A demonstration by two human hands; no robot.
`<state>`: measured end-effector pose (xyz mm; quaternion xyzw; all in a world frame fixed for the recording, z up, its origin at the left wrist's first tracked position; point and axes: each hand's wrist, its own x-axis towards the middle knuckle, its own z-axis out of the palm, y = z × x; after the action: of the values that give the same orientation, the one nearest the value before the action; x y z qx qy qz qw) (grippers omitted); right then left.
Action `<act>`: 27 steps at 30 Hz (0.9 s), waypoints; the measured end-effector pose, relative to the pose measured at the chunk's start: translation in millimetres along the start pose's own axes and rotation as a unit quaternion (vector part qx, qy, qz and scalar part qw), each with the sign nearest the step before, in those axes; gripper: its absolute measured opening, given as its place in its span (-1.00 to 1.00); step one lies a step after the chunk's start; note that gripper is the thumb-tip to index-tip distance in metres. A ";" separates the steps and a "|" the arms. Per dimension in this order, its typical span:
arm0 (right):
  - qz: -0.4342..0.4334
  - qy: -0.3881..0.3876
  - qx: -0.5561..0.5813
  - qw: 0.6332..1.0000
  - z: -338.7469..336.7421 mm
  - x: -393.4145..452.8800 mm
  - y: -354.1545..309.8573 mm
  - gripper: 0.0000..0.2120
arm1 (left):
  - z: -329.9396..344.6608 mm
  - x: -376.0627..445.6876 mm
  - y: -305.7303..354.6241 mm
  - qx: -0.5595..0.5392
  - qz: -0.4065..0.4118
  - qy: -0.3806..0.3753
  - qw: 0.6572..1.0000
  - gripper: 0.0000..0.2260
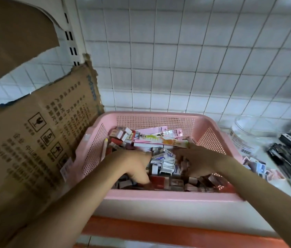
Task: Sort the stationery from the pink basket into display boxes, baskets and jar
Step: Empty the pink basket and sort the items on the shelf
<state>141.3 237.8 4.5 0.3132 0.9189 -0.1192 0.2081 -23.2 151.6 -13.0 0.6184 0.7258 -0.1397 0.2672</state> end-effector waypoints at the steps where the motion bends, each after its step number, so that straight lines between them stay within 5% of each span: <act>1: 0.003 -0.002 0.002 1.000 1.2 0.7 0.6 -0.56 | -0.2 0.0 0.8 0.004 -0.005 -0.005 1.000 -0.25; 12: -0.053 -0.039 0.036 0.997 7.2 11.1 12.2 -0.80 | 1.4 -2.8 10.2 0.013 -0.032 0.012 0.999 -0.18; 27: -0.076 0.181 0.139 0.971 -8.5 -2.9 39.5 -0.66 | -15.5 -1.2 21.2 -0.041 -0.020 0.016 0.999 -0.06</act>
<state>165.4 269.8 9.9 0.2849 0.9366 -0.2031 -0.0167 -5.8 163.1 3.1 0.5944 0.7472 -0.1051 0.2780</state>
